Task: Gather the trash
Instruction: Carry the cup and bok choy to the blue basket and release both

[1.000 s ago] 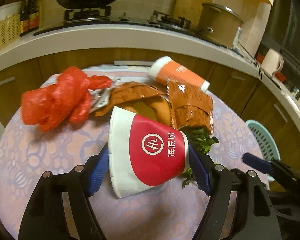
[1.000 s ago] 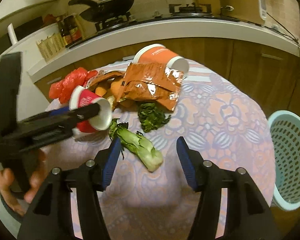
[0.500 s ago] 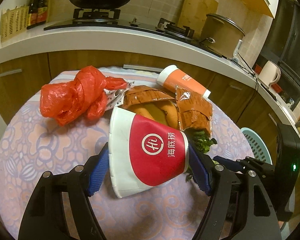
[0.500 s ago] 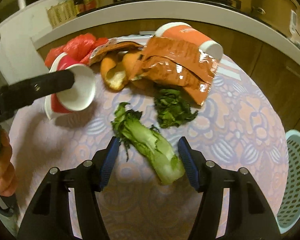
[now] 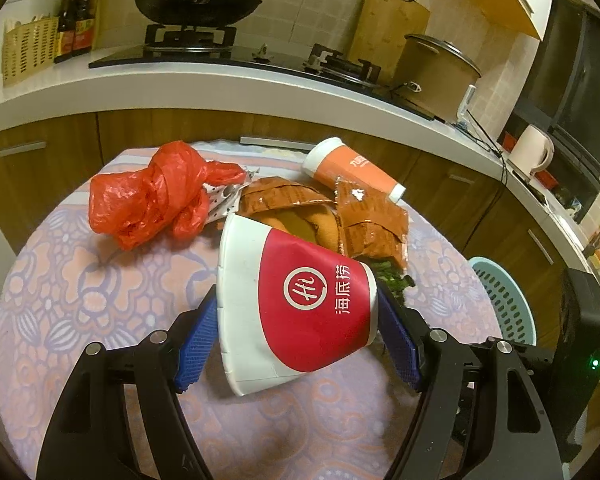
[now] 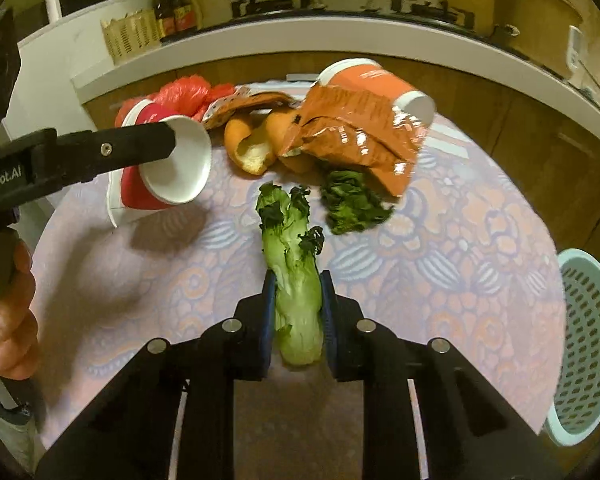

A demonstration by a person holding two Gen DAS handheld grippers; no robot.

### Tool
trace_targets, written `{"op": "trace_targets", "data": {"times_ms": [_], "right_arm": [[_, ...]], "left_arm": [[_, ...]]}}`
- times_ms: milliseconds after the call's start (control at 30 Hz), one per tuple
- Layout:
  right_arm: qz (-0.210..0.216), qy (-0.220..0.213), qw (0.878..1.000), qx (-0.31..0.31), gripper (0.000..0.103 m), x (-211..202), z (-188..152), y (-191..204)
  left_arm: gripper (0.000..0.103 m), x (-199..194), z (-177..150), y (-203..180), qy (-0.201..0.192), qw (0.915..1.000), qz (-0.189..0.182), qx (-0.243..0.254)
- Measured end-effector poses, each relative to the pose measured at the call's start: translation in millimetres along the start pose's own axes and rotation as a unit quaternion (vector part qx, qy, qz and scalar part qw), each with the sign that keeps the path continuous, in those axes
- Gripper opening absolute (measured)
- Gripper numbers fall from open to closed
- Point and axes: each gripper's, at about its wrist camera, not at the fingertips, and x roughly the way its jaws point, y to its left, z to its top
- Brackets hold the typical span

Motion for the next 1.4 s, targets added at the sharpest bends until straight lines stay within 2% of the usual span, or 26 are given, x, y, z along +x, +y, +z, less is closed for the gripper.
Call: {"op": "trace_targets", "data": {"times_ms": [167, 367, 667, 833, 1100, 1400], "right_arm": [[-0.004, -0.022, 1.0, 0.018, 0.018, -26.3, -0.2, -11.2], [-0.027, -0.065, 0.997, 0.037, 0.018, -68.7, 1.2, -35.2], [-0.08, -0.113, 0.987, 0.081, 0.018, -124.9, -5.9, -93.0], [-0.113, -0.127, 0.978, 0.117, 0.018, -147.8, -18.8, -135.2], [-0.152, -0.118, 0.964, 0.186, 0.018, -159.5, -48.3, -206.3], [-0.171, -0.076, 0.947, 0.261, 0.018, -134.9, -82.4, -267.3]], "left_arm": [[0.072, -4.8, 1.9, -15.6, -0.004, 0.9999, -0.01, 0.012], [0.072, -11.3, 7.8, -51.7, -0.016, 0.9984, -0.032, 0.043], [0.072, -9.9, 16.9, -130.1, -0.019, 0.9916, -0.071, 0.106], [0.072, 2.9, 16.9, -185.5, -0.014, 0.9839, -0.097, 0.149], [0.072, 43.7, 11.6, -252.3, 0.019, 0.9736, -0.142, 0.177], [0.072, 105.1, -8.1, -305.3, 0.07, 0.9625, -0.169, 0.2]]}}
